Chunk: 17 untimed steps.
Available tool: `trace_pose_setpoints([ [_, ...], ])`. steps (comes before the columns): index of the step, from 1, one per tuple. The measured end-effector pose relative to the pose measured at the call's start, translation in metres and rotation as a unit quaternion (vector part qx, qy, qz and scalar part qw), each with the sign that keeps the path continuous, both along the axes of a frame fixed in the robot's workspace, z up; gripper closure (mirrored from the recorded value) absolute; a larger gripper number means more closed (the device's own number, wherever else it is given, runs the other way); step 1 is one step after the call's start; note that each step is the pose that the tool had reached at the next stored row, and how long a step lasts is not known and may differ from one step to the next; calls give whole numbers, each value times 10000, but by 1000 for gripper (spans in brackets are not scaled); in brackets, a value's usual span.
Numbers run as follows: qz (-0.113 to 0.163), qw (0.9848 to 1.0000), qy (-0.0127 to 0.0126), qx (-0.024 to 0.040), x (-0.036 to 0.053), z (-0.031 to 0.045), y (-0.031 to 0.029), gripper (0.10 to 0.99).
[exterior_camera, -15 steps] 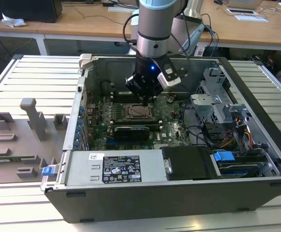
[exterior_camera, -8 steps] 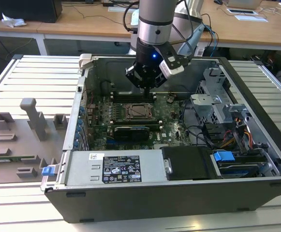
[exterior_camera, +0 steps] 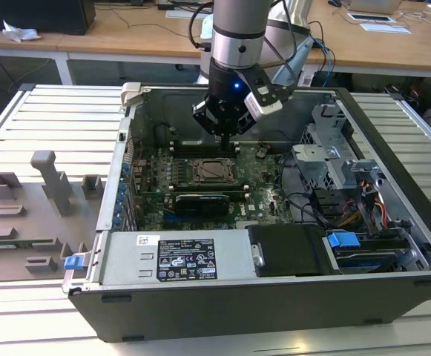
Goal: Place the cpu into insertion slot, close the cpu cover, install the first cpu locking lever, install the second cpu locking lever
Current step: 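Install the second cpu locking lever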
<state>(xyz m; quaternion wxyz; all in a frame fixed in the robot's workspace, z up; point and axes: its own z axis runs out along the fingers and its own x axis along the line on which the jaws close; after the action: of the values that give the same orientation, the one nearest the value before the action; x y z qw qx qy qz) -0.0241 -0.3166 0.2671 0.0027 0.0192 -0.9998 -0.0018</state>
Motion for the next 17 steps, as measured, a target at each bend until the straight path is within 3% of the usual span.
trace_pose_setpoints([
  [2, 0, 10000, 0, 0, 0, 0, 0, 980],
  [4, 0, 10000, 0, 13, -11, -3, -116, 980],
  [7, 0, 10000, 0, 60, -22, -20, -229, 980],
  [10, 0, 9997, 0, 227, -53, -53, -385, 980],
  [11, 0, 9996, 0, 267, -60, -55, -405, 980],
  [13, 0, 9992, 0, 410, -76, -59, -442, 980],
  [14, 0, 9988, 0, 498, -85, -61, -461, 980],
  [16, 0, 9974, 0, 722, -115, -78, -575, 980],
  [17, 0, 9970, 0, 777, -125, -87, -618, 980],
])
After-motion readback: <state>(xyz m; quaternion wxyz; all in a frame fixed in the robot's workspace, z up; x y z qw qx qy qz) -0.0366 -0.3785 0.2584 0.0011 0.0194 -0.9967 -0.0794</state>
